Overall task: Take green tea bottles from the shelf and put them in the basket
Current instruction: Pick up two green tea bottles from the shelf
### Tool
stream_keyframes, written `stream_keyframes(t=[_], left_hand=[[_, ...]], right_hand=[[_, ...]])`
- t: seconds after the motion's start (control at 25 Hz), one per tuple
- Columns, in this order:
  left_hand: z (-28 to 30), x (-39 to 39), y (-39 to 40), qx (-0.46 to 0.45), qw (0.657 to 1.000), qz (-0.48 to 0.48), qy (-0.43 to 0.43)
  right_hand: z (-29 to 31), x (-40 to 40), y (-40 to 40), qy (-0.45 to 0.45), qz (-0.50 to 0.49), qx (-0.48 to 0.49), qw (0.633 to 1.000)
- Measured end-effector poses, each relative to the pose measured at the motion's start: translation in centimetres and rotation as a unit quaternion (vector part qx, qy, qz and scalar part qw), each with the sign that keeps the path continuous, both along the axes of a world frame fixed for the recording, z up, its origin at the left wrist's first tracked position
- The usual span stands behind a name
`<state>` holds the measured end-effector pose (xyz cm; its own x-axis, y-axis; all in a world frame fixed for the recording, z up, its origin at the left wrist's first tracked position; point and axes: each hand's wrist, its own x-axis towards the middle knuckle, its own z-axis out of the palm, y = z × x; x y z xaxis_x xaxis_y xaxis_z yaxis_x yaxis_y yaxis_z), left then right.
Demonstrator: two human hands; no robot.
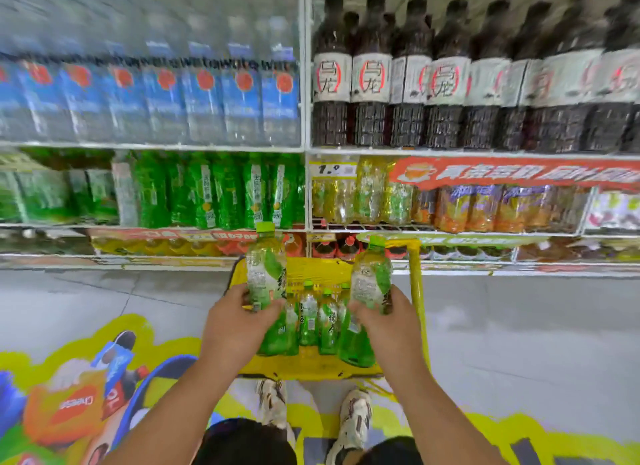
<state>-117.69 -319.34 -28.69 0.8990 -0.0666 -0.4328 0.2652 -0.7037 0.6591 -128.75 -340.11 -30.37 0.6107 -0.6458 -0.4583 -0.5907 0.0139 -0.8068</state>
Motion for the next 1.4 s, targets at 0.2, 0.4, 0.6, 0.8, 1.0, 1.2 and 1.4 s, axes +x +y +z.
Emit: stream_keyframes(t=[0.2, 0.4, 0.6, 0.8, 1.0, 1.2, 1.4], left_hand=[[9.9, -0.6, -0.7, -0.067, 0.997, 0.007, -0.038], [17.3, -1.0, -2.0, -0.118, 0.988, 0.023, -0.094], [22.2, -1.6, -2.8, -0.139, 0.98, 0.025, -0.138], [25.5, -3.7, -1.1, -0.138, 0.978, 0.064, -0.144], [28.8, -4.3, 4.8, -0.132, 0.968, 0.144, -0.159], [30.7, -3.3, 12.3, -0.155, 0.944, 0.224, -0.184], [31.9, -2.6, 22.3, -0.183, 0.93, 0.252, -0.195]], right_hand=[[10.8, 0.5, -2.0, -0.077, 0.029, -0.009, 0.997], [19.7, 0.3, -3.4, -0.14, 0.066, -0.038, 0.987], [25.2, 0.4, -3.9, -0.181, 0.115, -0.053, 0.975], [28.1, 2.0, -2.8, -0.201, 0.172, -0.053, 0.963], [30.2, 4.9, 2.0, -0.224, 0.249, -0.044, 0.941], [32.5, 7.7, 8.8, -0.256, 0.32, -0.045, 0.911], [33.7, 11.1, 19.5, -0.272, 0.347, -0.011, 0.898]])
